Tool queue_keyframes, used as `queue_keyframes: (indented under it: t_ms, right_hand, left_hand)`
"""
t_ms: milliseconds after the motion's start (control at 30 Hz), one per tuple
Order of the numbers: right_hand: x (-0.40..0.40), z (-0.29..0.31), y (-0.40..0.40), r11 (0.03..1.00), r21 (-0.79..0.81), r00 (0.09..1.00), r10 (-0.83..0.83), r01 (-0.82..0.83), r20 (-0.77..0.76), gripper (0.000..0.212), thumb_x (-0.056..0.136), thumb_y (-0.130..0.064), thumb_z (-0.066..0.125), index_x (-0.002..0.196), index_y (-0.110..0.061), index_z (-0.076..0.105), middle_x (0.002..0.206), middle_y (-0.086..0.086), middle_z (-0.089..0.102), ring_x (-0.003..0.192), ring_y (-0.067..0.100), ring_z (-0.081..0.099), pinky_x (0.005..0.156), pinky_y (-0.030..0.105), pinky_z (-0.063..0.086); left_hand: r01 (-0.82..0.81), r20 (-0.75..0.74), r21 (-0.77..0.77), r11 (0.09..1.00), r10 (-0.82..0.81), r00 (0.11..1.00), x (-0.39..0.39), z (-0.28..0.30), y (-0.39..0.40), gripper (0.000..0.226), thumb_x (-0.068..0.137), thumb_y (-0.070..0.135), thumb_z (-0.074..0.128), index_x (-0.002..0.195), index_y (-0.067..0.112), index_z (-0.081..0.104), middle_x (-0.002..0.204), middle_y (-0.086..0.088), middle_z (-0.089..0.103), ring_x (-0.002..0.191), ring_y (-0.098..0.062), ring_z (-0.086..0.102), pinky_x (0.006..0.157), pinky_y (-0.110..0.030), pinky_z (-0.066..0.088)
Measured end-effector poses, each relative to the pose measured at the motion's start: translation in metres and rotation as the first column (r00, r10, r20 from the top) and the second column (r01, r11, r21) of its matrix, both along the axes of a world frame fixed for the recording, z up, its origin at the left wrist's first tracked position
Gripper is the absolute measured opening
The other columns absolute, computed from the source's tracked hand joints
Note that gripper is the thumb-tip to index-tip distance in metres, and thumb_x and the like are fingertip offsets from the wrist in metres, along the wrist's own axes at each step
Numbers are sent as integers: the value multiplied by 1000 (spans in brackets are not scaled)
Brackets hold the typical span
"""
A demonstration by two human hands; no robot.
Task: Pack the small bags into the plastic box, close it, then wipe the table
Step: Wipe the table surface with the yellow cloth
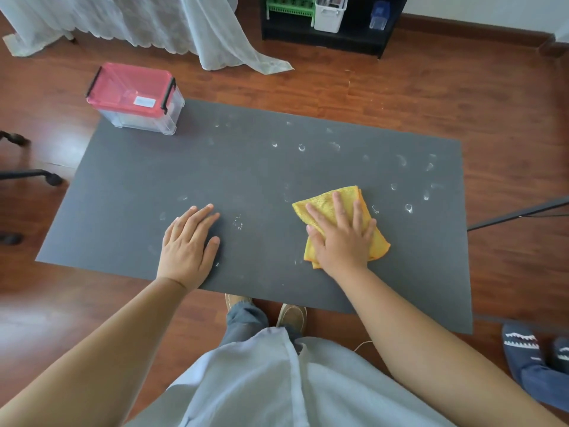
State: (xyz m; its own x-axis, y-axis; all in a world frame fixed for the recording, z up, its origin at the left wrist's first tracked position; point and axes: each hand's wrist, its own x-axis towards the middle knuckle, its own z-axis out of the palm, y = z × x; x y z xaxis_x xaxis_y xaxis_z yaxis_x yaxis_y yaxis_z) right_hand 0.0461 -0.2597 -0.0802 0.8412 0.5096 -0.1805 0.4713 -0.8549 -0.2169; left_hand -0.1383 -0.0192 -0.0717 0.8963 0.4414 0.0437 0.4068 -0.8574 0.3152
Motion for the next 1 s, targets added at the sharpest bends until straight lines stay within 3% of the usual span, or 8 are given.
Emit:
queue_keyframes:
  t_ms: [100, 200, 333, 433, 567, 733, 867, 1000]
  right_hand:
    - [-1, -1, -26, 999, -20, 999, -42, 42, 13, 45, 94, -59, 34, 139, -61, 28, 162, -7, 11, 147, 35, 2, 111, 68, 6]
    - [-31, -1, -38, 1000, -20, 999, 21, -21, 36, 49, 91, -61, 33, 140, -57, 31, 162, -2, 14, 146, 40, 6, 108, 71, 10]
    - [-72, -2, 1, 980, -40, 980, 198, -196, 31, 57, 89, -67, 29, 145, -54, 25, 162, 4, 11, 144, 47, 8, 104, 74, 10]
    - [-66, -2, 48, 973, -28, 973, 230, -230, 15, 57, 90, -67, 22, 145, -56, 12, 163, 2, 1, 145, 44, -1, 105, 72, 3]
    - [-19, -3, 66, 985, -51, 987, 161, -162, -25, 51, 92, -65, 16, 142, -61, 5, 163, -4, -6, 146, 39, -8, 107, 70, -2]
    - [5, 0, 11, 996, -82, 999, 36, -36, -1, 51, 91, -66, 17, 142, -62, 9, 163, -6, -1, 147, 37, -4, 109, 70, 5]
    - [-43, 2, -9, 984, -80, 986, 163, -160, 37, 55, 90, -66, 26, 144, -58, 18, 163, 0, 7, 146, 43, 3, 106, 73, 9]
    - [-82, 0, 45, 920, -48, 921, 391, -390, 1, 56, 89, -67, 24, 143, -60, 11, 163, 0, -3, 146, 42, -6, 107, 72, -2]
  left_hand:
    - [-5, 4, -10, 1000, 5, 1000, 0, 1, 0, 46, 97, 37, 33, 134, 18, 51, 146, 1, 45, 138, -26, 32, 112, -45, 24]
    - [-6, 5, -16, 1000, 6, 1000, 1, 2, -1, 46, 97, 38, 33, 135, 18, 51, 146, 2, 45, 138, -25, 32, 112, -44, 24]
    - [-7, 4, -18, 1000, 7, 1000, 0, 2, 0, 46, 97, 38, 33, 135, 18, 50, 146, 2, 44, 139, -25, 31, 113, -45, 24]
    - [-1, -2, -17, 1000, 1, 1000, 0, 3, 0, 46, 98, 38, 33, 135, 18, 50, 146, 2, 45, 139, -24, 32, 112, -45, 25]
    - [6, -4, -12, 1000, -6, 1000, 0, 3, 0, 46, 98, 38, 32, 135, 18, 50, 146, 1, 45, 138, -24, 32, 112, -46, 26]
    - [5, 2, -16, 1000, -5, 1000, -1, 3, -1, 46, 98, 38, 32, 136, 18, 50, 147, 2, 44, 138, -24, 32, 112, -44, 25]
    - [-1, 21, -16, 1000, 1, 1000, -2, 2, 0, 46, 99, 39, 31, 136, 19, 49, 147, 2, 44, 139, -23, 31, 113, -44, 25]
    - [-75, 113, -69, 995, 83, 990, -3, 1, 3, 44, 98, 34, 34, 136, 17, 50, 148, 2, 43, 140, -24, 30, 114, -44, 22]
